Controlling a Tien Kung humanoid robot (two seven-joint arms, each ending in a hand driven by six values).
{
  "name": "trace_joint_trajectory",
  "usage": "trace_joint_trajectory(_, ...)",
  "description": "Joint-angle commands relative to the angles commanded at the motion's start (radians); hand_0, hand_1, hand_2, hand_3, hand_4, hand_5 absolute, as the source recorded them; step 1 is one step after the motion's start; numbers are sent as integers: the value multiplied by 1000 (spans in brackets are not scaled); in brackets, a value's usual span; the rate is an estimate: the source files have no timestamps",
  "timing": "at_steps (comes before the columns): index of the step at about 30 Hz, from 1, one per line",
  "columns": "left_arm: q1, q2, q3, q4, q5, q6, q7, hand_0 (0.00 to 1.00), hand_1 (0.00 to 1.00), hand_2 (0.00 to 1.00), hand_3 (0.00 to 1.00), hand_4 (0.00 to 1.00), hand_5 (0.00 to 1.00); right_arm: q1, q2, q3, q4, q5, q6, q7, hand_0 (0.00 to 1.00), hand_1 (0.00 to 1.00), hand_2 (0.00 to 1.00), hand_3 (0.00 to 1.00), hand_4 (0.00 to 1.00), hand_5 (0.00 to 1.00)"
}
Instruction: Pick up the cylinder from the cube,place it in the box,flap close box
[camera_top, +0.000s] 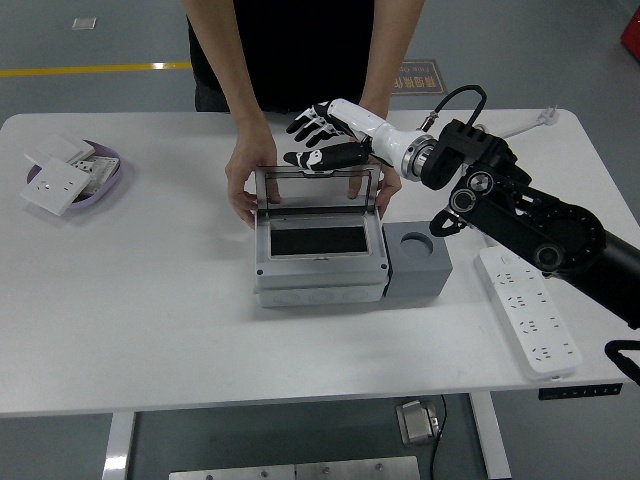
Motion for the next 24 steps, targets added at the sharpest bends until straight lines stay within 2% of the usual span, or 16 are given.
trace_joint_trajectory(2,-1,0,0,0,1,0,0,574,622,576,597,711,194,0,-7,-17,-16,1,-1,1,800,673,689,684,786,360)
trace_joint_trajectory(5,-2,-1,-1,0,2,-1,0,574,622,576,597,711,194,-10,-31,-32,5,-9,-2,-7,800,673,689,684,786,360)
trace_joint_trajectory(16,3,1,-8,3,3,0,-1,575,621,575,597,710,193,-62,-158,-81,243,-104,-13,-62,775,659,679,682,786,364)
trace_joint_trajectory(21,2,3,-20,3,11,1,-1,574,622,575,597,711,193,-92,-195,-125,351,-115,-28,-81,761,658,679,687,780,368)
trace_joint_trajectory(24,4,3,-19,3,9,1,-1,574,622,576,597,712,193,-124,-202,-145,406,-116,-44,-90,744,658,682,684,764,375)
